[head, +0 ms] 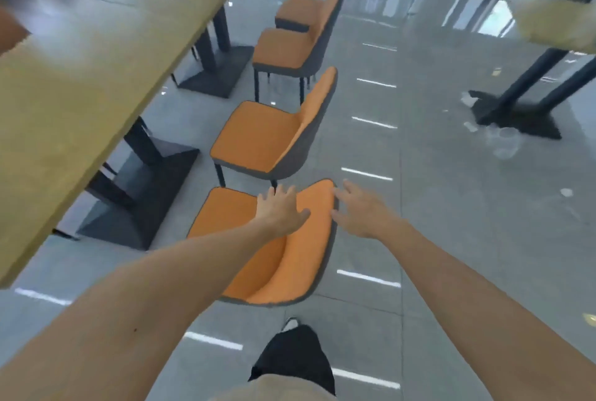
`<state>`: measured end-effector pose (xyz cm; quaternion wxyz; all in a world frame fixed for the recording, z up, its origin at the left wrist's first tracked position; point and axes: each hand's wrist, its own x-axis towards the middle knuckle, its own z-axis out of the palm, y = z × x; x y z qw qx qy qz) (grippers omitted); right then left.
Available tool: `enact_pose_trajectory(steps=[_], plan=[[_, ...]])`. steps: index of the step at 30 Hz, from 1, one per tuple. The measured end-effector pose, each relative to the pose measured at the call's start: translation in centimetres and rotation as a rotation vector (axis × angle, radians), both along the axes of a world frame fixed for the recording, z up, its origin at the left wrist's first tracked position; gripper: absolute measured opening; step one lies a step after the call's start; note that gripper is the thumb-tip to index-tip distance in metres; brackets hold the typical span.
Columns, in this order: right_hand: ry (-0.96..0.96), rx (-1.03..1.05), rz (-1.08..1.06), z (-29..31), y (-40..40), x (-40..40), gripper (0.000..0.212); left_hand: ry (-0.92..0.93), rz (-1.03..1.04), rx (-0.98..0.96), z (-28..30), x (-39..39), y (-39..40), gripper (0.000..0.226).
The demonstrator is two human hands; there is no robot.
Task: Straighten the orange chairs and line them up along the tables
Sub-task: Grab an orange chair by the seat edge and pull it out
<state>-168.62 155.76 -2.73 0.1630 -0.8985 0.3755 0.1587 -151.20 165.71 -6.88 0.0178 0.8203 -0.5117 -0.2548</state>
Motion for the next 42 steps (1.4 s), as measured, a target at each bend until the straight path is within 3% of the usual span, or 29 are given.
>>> enact_pose_trajectory(steps=[4, 9, 15, 20, 23, 26, 29, 33, 42], plan=[[0.012, -0.071, 0.226, -1.9, -4.5, 3.4, 0.070, 0.039, 0.217, 0.025, -2.6, 0.4, -1.2, 0.075], [-0.150, -0.188, 0.391, -5.3, -6.3, 4.9, 0.068, 0.083, 0.400, -0.046, -3.7, -0.8, -1.4, 0.076], [-0.052, -0.123, 0.663, -10.1, -7.6, 5.0, 0.063, 0.169, 0.674, 0.017, -6.3, -4.8, 0.9, 0.074], [0.093, -0.118, 0.881, -13.3, -9.4, 4.7, 0.047, 0.242, 0.884, 0.081, -8.3, -10.0, 0.7, 0.062], [0.029, -0.181, 0.966, -13.8, -10.2, 4.5, 0.060, 0.361, 1.036, 0.057, -9.7, -13.7, 0.1, 0.052], [-0.132, -0.192, 0.990, -14.8, -10.7, 4.9, 0.052, 0.190, 1.151, -0.044, -10.0, -15.7, -0.8, 0.051], [-0.335, -0.130, 0.978, -15.8, -10.8, 4.9, 0.042, 0.014, 1.190, 0.003, -9.9, -16.4, -1.3, 0.061], [-0.511, -0.116, 1.029, -16.7, -11.4, 6.3, 0.038, -0.020, 1.114, 0.053, -10.5, -15.0, -1.2, 0.070], [-0.559, -0.092, 0.997, -17.0, -9.8, 19.7, 0.037, -0.078, 1.169, 0.016, -10.9, -1.7, 0.0, 0.063]])
